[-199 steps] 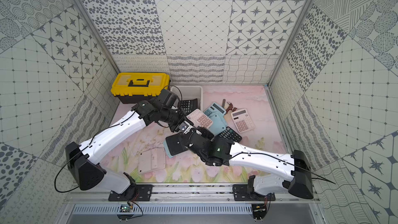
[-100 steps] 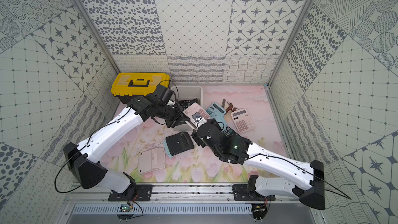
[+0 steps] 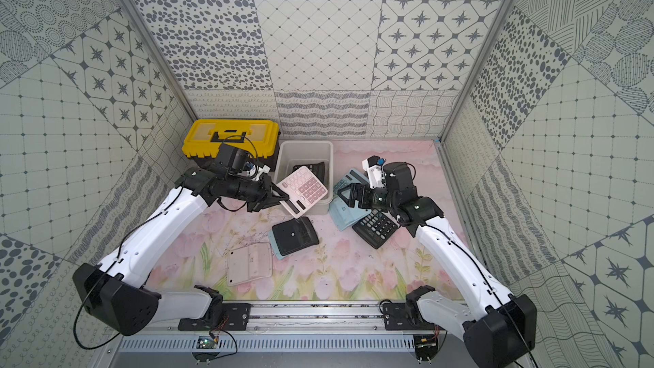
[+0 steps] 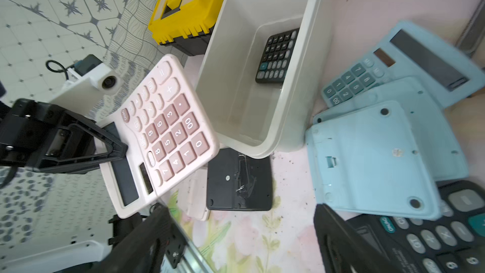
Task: Put the calculator in the storage box
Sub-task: Pick up the calculator at the center of the board.
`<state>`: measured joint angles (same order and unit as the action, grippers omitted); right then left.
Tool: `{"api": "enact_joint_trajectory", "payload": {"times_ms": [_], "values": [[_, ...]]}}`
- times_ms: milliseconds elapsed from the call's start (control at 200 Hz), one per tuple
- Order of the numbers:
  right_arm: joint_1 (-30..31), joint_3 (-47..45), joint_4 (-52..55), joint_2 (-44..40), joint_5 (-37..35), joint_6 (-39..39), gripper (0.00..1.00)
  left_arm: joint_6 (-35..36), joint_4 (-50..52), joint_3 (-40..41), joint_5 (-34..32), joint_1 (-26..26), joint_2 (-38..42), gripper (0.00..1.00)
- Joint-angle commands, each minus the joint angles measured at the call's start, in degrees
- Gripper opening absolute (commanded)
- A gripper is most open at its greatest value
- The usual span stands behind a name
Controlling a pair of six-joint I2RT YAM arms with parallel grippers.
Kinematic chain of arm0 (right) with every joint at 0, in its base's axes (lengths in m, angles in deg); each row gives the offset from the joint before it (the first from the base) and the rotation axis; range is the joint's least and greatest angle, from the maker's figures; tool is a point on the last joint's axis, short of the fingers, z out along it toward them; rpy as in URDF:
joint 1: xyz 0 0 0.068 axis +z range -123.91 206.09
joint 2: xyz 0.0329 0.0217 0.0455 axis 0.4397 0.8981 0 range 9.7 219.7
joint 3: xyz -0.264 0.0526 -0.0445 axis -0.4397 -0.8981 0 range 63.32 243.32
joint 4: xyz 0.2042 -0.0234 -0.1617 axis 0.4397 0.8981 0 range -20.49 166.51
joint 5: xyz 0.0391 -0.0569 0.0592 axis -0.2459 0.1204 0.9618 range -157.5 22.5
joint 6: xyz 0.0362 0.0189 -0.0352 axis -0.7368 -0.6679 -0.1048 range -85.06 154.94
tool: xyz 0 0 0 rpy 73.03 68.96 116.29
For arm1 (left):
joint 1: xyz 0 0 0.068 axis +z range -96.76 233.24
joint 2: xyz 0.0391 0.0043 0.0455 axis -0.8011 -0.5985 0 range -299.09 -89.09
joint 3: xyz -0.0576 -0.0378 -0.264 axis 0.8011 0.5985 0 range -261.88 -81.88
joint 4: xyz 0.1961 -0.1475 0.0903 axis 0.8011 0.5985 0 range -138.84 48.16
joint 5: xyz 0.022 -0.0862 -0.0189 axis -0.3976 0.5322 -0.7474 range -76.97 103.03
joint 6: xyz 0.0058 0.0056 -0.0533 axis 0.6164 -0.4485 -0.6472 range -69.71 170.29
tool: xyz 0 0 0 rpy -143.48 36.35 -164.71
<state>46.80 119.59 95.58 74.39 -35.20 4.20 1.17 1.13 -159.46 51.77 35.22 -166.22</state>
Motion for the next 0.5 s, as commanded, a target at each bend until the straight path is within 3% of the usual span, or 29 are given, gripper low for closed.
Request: {"api": "enact_joint_trajectory", "payload": {"times_ms": [0,260,495], "values": [[-3.8,-1.1,-11.0,2.0,18.7,-8.3,0.88,9.4,-1.5,0.9,15.7,2.7,1.5,0.00],[-6.6,0.3,-22.6,11.4,30.9,-16.2,0.81,10.0,-0.1,0.8,21.9,3.2,-0.2,0.00],[-5.6,1.7,-30.3,16.9,35.8,-21.2,0.76,9.6,-0.1,1.0,23.4,3.2,-0.5,0.00]]}}
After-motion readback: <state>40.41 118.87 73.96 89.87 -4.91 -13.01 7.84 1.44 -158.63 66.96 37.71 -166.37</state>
